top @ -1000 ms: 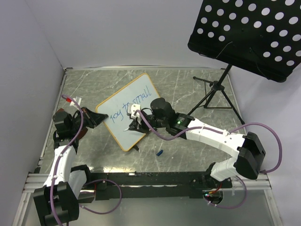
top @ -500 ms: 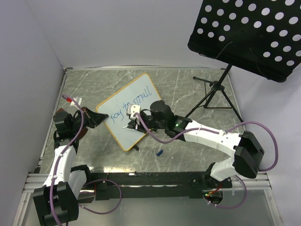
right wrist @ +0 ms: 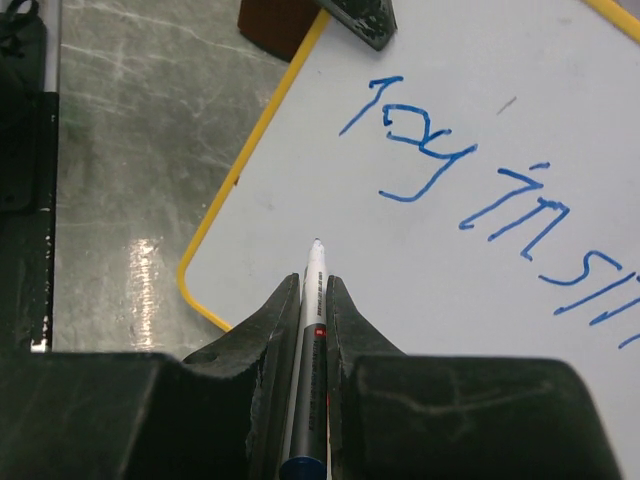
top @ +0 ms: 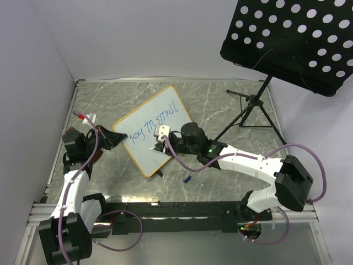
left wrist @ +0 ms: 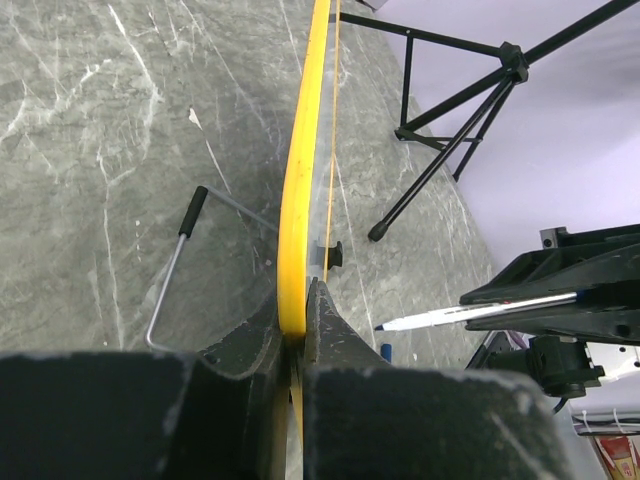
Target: Write a sentence on the whiteboard
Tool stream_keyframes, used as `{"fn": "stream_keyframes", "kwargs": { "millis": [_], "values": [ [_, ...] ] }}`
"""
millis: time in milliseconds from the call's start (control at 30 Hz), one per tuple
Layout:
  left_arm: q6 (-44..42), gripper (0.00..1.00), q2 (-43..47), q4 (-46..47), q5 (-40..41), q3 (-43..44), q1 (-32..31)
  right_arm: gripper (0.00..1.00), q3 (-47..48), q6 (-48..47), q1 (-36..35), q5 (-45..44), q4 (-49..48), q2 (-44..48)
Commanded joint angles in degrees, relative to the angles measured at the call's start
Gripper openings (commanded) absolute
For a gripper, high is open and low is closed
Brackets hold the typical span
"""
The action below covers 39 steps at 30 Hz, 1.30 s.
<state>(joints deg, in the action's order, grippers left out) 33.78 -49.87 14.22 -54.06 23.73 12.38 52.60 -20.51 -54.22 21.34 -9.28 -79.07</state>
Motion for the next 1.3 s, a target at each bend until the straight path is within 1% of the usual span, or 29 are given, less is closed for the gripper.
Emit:
{"fn": "stream_keyframes", "kwargs": {
  "millis": [0, 133, 333, 567, 900, 1033, 1133, 1233, 1267],
  "values": [
    [-5.5, 0.01, -0.7, -1.3, -1.0, 1.3, -0.9, 0.0, -1.5, 2.3, 0.2, -2.1, -6.4, 2.9],
    [-5.5, 0.01, -0.4, -1.6, -1.0, 1.2, -1.0, 0.0, -4.8, 4.2, 0.3, -2.0, -10.8, 4.3],
    [-5.2, 0.01, -0.6, -1.1, -1.0, 1.2, -0.9, 0.0, -9.0, 4.1, 0.1, -3.9, -16.3, 5.3],
    [-5.0, 0.01, -1.0, -1.0, -1.3, 1.2, -0.9, 0.0, -12.7, 3.7, -1.3, -5.9, -27.4, 3.2],
    [-5.0, 0.01, -1.4, -0.9, -1.3, 1.2, -0.9, 0.0, -19.5, 1.9, -4.5, -11.1, -43.1, 0.5],
    [-5.0, 0.01, -1.1, -0.9, -1.3, 1.1, -1.0, 0.0, -22.5, 0.9, -5.4, -13.8, -51.6, -0.9],
    [-4.9, 0.01, -1.4, -0.9, -1.4, 1.2, -0.9, 0.0, -24.0, 0.9, -5.7, -16.7, -55.6, -4.3],
    [-4.9, 0.01, -1.3, -0.9, -1.4, 1.1, -0.9, 0.0, -26.4, 0.0, -5.7, -17.4, -63.8, -7.4],
    [-4.9, 0.01, -1.3, -0.9, -1.4, 1.1, -1.0, 0.0, -27.9, -0.3, -5.7, -17.0, -68.6, -8.0]
  ]
}}
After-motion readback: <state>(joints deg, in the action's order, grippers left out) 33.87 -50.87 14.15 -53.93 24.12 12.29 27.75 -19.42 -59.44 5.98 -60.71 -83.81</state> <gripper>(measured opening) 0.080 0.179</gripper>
